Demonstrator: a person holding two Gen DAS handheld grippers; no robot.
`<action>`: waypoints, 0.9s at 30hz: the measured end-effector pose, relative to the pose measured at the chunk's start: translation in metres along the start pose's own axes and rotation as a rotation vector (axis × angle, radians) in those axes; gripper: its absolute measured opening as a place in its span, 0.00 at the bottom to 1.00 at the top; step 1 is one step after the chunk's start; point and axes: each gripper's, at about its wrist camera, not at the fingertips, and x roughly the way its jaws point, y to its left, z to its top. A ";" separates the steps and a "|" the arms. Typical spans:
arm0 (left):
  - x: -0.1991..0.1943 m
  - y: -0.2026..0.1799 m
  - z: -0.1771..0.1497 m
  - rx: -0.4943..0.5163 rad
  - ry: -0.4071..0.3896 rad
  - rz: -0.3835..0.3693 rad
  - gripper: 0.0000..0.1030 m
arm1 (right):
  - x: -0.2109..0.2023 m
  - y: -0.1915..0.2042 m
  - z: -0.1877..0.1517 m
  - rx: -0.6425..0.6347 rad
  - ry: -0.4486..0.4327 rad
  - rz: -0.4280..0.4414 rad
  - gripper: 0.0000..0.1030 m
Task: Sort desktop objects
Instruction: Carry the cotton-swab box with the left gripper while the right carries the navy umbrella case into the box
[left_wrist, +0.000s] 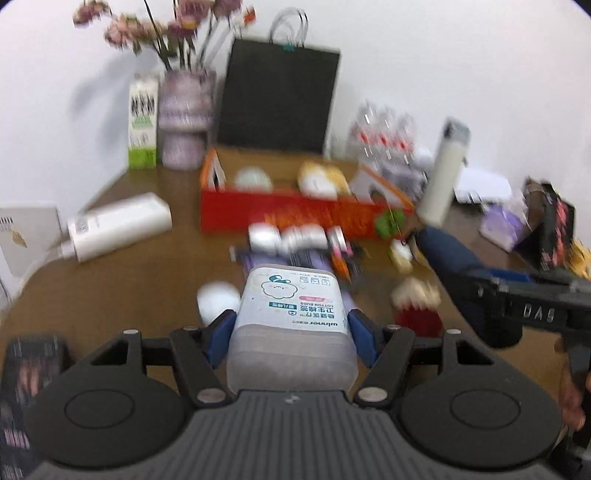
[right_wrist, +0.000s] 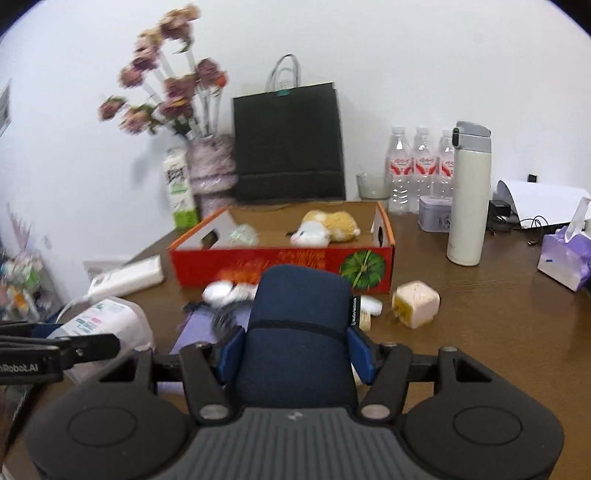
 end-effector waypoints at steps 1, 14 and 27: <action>-0.001 0.000 -0.010 -0.001 0.032 -0.002 0.65 | -0.005 0.001 -0.006 -0.005 0.012 -0.003 0.57; -0.013 -0.017 -0.055 0.073 0.087 0.092 0.76 | -0.027 0.037 -0.071 -0.103 0.176 0.050 0.64; -0.016 -0.014 -0.042 0.040 -0.001 0.036 0.64 | -0.017 0.037 -0.057 -0.039 0.183 0.125 0.59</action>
